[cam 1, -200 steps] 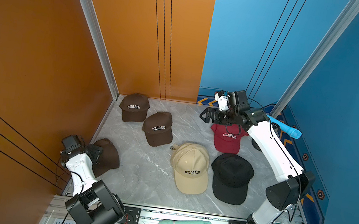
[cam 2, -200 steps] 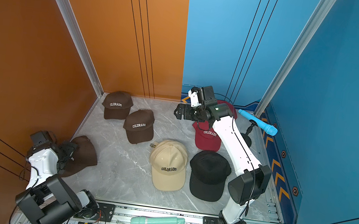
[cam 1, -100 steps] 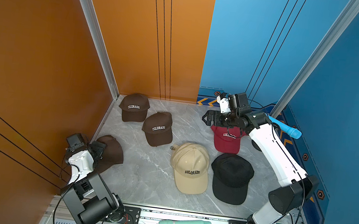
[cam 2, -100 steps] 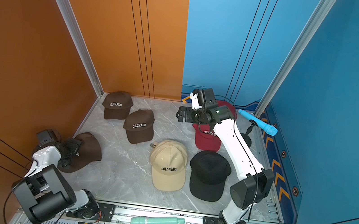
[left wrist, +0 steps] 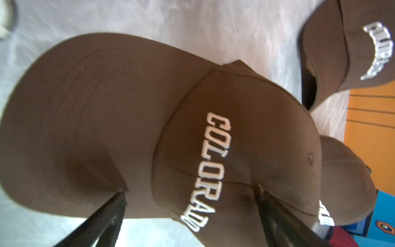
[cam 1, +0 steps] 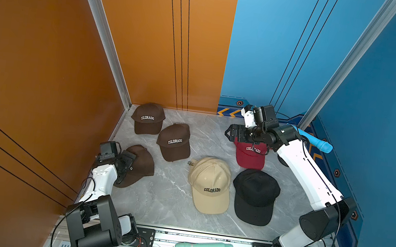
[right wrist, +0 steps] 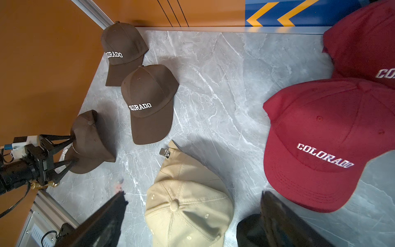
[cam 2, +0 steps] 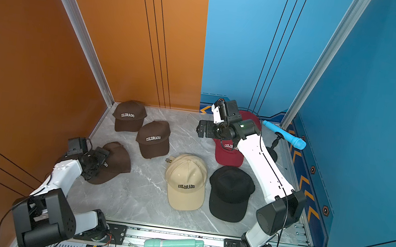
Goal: Stack the baseball caps by color
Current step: Pick up the baseball cap from the center of the board.
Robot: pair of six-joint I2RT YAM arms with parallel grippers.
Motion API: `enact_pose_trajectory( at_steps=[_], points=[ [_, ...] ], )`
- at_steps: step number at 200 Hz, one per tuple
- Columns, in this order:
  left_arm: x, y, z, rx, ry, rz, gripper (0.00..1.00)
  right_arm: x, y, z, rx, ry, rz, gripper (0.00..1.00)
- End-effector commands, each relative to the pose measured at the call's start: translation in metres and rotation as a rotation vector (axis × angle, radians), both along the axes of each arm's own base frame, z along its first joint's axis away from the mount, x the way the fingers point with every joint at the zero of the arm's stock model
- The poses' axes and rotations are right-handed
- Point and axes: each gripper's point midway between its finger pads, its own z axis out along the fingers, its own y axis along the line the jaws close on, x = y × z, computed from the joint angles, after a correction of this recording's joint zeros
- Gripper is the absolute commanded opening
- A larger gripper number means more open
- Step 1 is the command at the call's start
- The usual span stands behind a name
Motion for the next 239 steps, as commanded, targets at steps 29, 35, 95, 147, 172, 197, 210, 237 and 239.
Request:
enact_pose_trajectory(
  at_steps=[29,35,95,147,172,197,210,237,239],
  points=[
    [-0.008,-0.023,0.013,0.018,0.018,-0.030,0.98,0.000,-0.008,-0.003,0.011,-0.013,-0.021,1.00],
    [-0.010,-0.023,0.017,0.024,0.015,-0.034,0.98,0.000,-0.008,-0.004,0.015,-0.012,-0.022,1.00],
    [-0.048,-0.014,0.044,-0.008,-0.102,0.019,0.98,0.000,-0.009,-0.024,0.058,0.025,-0.028,1.00],
    [-0.063,-0.030,0.030,-0.095,-0.017,-0.114,0.98,0.003,-0.009,-0.039,0.086,0.051,-0.023,1.00],
    [-0.072,-0.016,0.023,-0.165,0.002,-0.080,0.99,0.005,-0.016,-0.052,0.113,0.075,-0.041,1.00],
    [-0.070,-0.005,0.026,-0.179,0.012,-0.078,0.98,0.010,-0.029,-0.060,0.171,0.086,-0.085,1.00],
    [-0.068,-0.002,0.019,-0.237,0.022,-0.070,0.98,0.012,-0.036,-0.063,0.194,0.090,-0.103,1.00],
    [-0.071,0.006,-0.001,-0.283,0.064,-0.027,0.99,0.017,-0.052,-0.069,0.205,0.096,-0.135,1.00],
    [-0.071,0.007,-0.002,-0.280,0.069,-0.022,0.99,0.017,-0.053,-0.069,0.207,0.096,-0.138,1.00]
  ],
)
